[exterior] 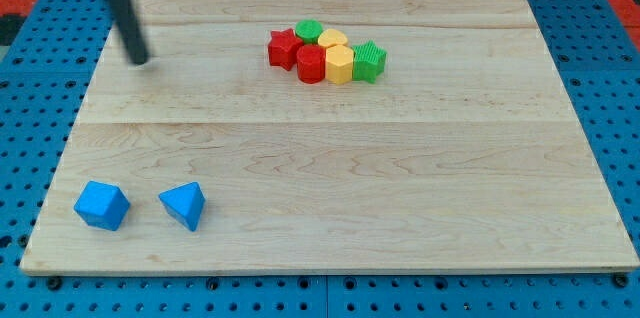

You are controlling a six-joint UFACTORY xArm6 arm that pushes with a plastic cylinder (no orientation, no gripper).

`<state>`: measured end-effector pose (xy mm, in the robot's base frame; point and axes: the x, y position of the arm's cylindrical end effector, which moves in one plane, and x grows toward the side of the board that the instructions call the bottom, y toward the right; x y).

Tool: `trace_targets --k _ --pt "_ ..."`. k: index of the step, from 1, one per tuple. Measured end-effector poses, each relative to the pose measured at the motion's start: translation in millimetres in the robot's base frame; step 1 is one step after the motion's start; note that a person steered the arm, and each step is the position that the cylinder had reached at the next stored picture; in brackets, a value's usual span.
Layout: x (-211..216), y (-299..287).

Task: Move the red star to the group of blocks

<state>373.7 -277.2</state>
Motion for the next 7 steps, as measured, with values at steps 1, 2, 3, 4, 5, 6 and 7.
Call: trace_targets --k 1,2,3,4,5,6,7 --pt "29.0 -27.0" --pt "42.1 -27.8" --pt "92.1 -27.1" --pt "111.8 -27.7" --pt "142.9 -7.2" --pt "178.2 28.9" --pt "205.7 25.7"
